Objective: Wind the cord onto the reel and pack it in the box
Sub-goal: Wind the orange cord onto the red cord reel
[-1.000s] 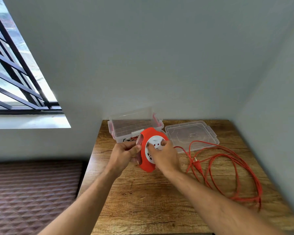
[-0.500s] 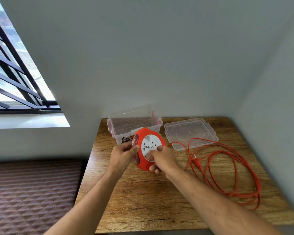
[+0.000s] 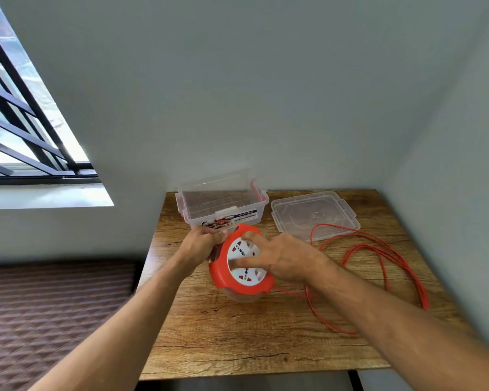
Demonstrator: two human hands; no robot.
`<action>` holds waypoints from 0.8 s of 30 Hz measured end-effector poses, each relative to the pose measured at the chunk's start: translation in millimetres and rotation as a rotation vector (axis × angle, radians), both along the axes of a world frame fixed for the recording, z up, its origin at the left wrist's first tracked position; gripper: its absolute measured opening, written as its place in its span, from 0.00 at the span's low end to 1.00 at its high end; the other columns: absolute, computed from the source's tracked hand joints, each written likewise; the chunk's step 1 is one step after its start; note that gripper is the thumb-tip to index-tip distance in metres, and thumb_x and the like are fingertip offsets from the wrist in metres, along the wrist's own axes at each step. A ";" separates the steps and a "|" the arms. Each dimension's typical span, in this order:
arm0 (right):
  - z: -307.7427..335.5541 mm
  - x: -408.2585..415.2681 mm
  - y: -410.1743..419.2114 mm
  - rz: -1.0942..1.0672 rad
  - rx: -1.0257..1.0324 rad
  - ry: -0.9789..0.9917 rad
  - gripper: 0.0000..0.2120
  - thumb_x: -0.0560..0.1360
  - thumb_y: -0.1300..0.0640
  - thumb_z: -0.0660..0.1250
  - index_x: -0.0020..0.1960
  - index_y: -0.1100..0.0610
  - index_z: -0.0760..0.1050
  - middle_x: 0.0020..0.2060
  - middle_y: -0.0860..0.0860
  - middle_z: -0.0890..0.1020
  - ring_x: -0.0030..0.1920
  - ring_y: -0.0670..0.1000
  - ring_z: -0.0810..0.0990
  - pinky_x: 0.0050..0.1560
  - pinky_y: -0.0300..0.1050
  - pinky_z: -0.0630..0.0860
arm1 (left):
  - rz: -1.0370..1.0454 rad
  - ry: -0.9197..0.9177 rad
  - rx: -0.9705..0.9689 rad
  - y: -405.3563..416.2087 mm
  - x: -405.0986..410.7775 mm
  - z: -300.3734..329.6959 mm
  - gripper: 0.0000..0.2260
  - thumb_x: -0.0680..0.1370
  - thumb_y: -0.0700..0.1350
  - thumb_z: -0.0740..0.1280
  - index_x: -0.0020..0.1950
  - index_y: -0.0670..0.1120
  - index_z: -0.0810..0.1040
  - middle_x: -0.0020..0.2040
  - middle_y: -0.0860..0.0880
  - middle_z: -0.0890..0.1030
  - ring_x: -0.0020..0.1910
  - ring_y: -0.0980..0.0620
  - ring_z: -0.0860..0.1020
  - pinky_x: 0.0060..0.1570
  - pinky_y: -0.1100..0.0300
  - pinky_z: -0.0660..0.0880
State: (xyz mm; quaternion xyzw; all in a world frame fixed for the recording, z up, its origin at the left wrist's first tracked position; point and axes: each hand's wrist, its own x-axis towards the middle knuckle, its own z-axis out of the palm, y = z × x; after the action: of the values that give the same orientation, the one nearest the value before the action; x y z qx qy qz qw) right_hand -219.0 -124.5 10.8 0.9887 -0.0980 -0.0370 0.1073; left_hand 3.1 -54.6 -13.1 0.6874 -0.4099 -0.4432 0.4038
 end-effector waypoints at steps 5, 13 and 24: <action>-3.0 1.3 3.1 -0.044 -0.063 -0.019 0.30 0.78 0.50 0.68 0.74 0.36 0.58 0.68 0.61 0.68 0.31 0.53 0.72 0.27 0.48 0.79 | -0.007 -0.015 0.016 -1.2 2.6 -2.8 0.19 0.82 0.52 0.67 0.42 0.36 0.83 0.34 0.45 0.84 0.32 0.49 0.81 0.36 0.57 0.76; -16.8 6.7 4.0 -0.089 0.002 0.017 0.38 0.77 0.52 0.71 0.76 0.37 0.50 0.72 0.64 0.65 0.40 0.61 0.83 0.34 0.57 0.84 | -0.036 0.019 -0.005 -0.8 8.5 1.9 0.16 0.81 0.51 0.67 0.42 0.43 0.86 0.36 0.48 0.87 0.32 0.53 0.84 0.31 0.64 0.78; -37.3 17.5 16.1 -0.577 0.199 -0.402 0.32 0.70 0.30 0.59 0.71 0.39 0.61 0.49 0.51 0.84 0.43 0.55 0.83 0.39 0.47 0.78 | 0.061 0.098 -0.135 9.0 -8.4 -11.5 0.08 0.82 0.45 0.68 0.53 0.49 0.88 0.43 0.42 0.88 0.40 0.48 0.84 0.39 0.53 0.82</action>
State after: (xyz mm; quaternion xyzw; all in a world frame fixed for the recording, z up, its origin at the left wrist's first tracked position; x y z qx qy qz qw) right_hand -201.4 -108.4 -26.5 0.9134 -0.3881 0.1201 -0.0256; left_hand -5.3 -45.6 -24.7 0.6481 -0.3976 -0.4352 0.4821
